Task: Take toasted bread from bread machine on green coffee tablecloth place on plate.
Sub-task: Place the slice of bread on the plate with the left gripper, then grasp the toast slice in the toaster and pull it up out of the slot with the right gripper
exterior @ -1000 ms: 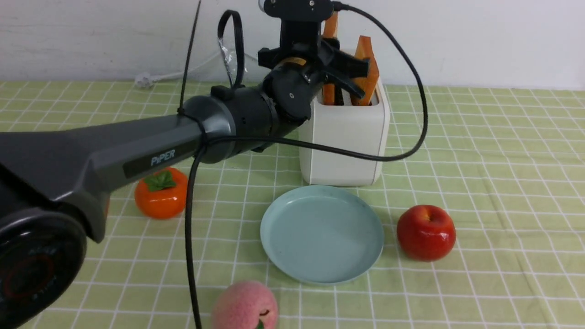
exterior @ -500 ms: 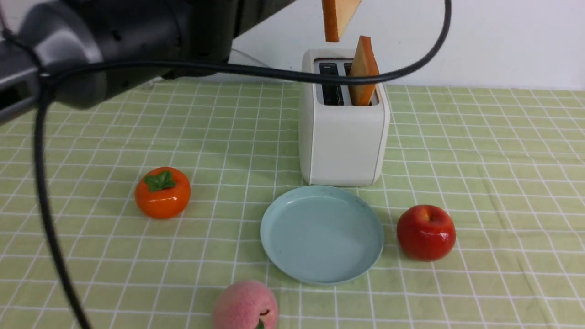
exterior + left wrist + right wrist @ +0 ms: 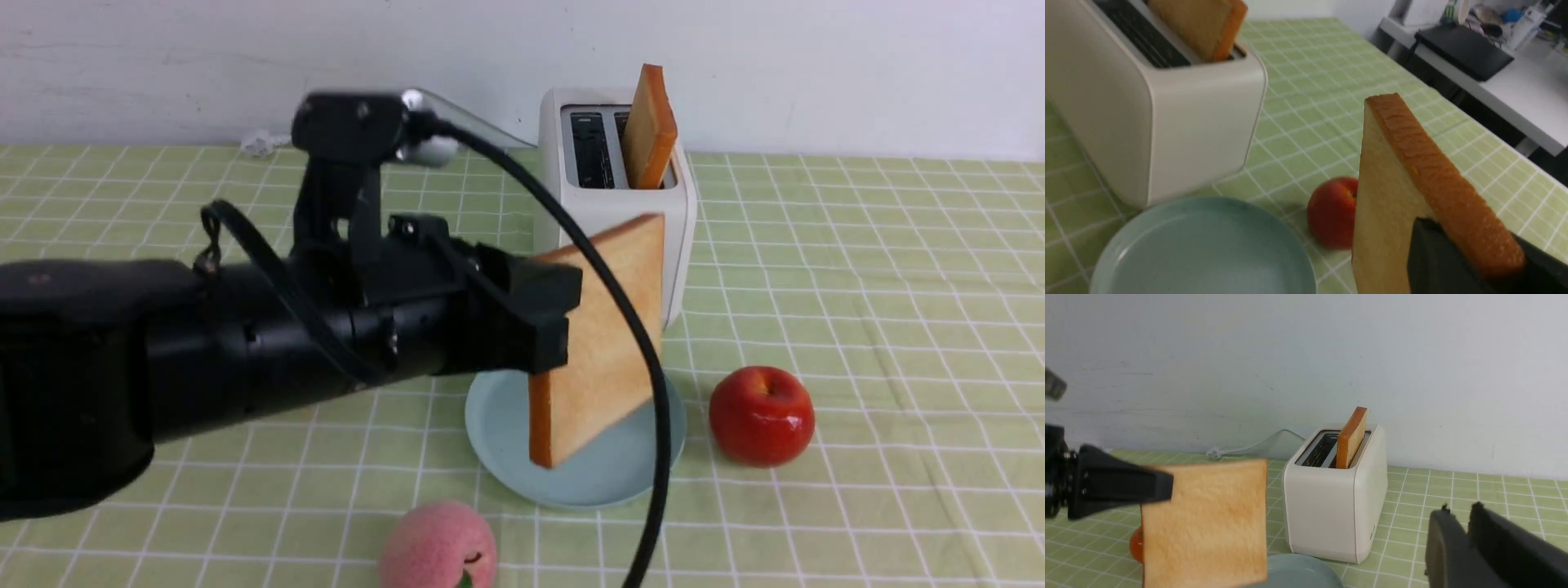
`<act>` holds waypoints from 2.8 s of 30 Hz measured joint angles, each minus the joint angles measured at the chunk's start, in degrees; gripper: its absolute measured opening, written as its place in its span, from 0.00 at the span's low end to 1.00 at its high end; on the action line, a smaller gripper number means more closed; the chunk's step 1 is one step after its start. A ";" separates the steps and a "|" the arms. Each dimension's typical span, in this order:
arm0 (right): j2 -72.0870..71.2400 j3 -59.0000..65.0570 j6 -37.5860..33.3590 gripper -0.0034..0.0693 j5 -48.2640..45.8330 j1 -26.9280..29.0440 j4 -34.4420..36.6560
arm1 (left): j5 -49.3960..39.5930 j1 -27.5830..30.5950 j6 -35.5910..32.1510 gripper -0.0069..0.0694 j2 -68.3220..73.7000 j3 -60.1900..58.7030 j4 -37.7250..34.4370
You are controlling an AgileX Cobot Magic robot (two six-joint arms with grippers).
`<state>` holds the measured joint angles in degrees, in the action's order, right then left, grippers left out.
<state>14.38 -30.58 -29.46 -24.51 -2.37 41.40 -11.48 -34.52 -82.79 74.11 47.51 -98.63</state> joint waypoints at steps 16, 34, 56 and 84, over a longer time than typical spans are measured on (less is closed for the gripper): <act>0.00 0.00 0.00 0.11 -0.03 0.00 0.00 | -13.39 11.03 8.24 0.21 7.82 -0.26 0.46; 0.00 0.00 -3.50 0.09 -1.34 0.00 0.00 | -16.67 11.15 9.29 0.21 17.21 2.47 0.64; 0.00 0.00 -4.51 0.03 -2.05 0.00 1.32 | -14.21 11.38 12.22 0.35 28.99 10.25 0.61; 0.68 -0.06 -5.07 0.04 -2.88 0.00 1.46 | 3.63 11.41 12.03 0.16 -9.66 2.49 11.07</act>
<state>15.06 -30.64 -34.53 -27.39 -2.37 42.87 -7.85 -23.11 -70.76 64.46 50.00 -87.57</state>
